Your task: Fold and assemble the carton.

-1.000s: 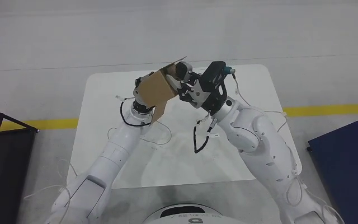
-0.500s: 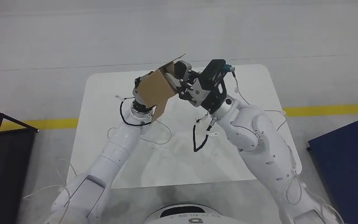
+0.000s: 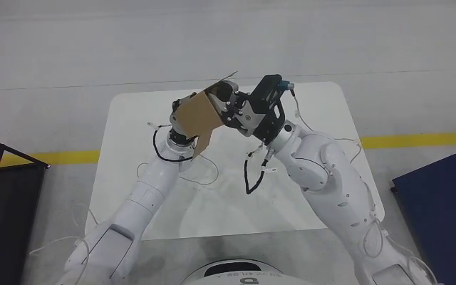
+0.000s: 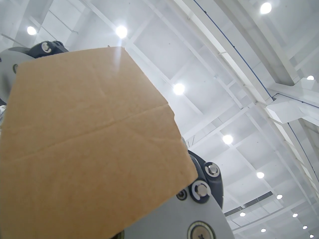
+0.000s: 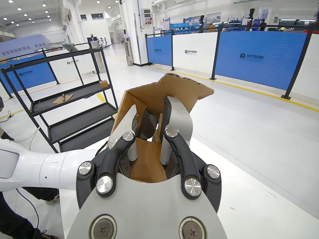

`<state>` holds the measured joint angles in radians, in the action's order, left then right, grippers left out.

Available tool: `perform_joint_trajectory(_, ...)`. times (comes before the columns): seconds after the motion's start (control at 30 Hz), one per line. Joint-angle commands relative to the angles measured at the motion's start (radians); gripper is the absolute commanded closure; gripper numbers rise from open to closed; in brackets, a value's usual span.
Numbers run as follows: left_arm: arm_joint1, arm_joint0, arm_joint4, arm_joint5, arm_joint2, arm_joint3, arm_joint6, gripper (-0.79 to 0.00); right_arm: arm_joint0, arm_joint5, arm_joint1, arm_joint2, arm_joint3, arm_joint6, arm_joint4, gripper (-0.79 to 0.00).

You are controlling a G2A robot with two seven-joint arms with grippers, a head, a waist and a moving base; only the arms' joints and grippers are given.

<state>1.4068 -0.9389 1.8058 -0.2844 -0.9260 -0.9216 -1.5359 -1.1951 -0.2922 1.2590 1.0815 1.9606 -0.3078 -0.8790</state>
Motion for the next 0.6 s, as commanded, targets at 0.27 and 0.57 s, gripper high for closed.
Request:
perform_joint_trajectory(0.27,-0.002,-0.017,-0.008,0.000,-0.013,-0.017,0.000,0.000,0.011,-0.005,-0.001,0.010,0.005,-0.056,0.019,-0.302)
perform_joint_trajectory(0.57,-0.004,-0.021,-0.020,0.000,-0.022,-0.027,0.000,0.000,-0.041,0.000,-0.014,0.137,0.097,-0.015,0.056,-0.311)
